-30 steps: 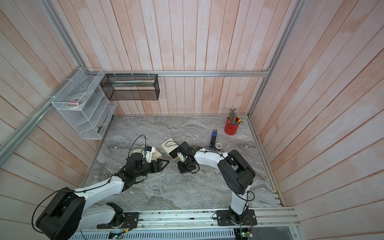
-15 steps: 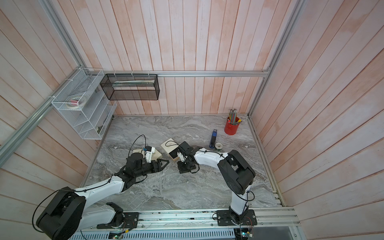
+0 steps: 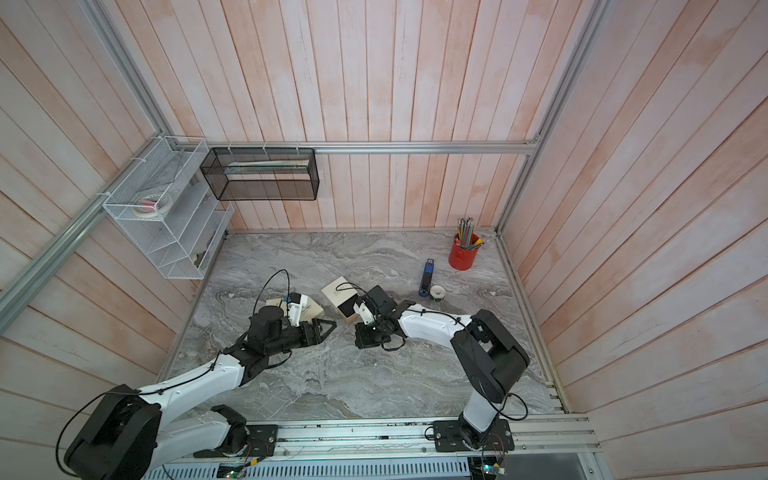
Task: Place the earrings into the drawer-style jewelry box
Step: Pick up the earring from the center of the board, then place the earring at the center of the board.
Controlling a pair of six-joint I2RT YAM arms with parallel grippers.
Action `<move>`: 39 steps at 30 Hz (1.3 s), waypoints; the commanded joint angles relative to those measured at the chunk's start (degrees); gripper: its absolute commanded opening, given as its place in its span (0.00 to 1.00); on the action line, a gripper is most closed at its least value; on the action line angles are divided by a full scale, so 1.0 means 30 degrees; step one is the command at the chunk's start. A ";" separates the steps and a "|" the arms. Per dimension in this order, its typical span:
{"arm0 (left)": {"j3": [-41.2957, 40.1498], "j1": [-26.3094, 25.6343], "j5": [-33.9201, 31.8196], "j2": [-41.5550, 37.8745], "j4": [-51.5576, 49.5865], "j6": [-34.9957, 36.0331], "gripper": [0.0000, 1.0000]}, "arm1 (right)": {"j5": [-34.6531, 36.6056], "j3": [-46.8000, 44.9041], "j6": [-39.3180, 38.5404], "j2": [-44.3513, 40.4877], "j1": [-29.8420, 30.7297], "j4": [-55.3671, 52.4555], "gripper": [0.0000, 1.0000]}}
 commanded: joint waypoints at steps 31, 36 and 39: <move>0.0236 -0.3194 -0.1905 0.2069 0.1529 -0.1497 0.84 | -0.4473 -0.7700 0.5675 -0.0987 -0.2040 1.1010 0.00; 0.0214 -0.3214 -0.1830 0.2296 0.1696 -0.1568 0.84 | -0.4585 -0.7777 0.5636 -0.0769 -0.2088 1.1086 0.00; 0.0155 -0.3280 -0.1813 0.2504 0.1843 -0.1640 0.84 | -0.4590 -0.7846 0.5630 -0.0615 -0.2158 1.1142 0.00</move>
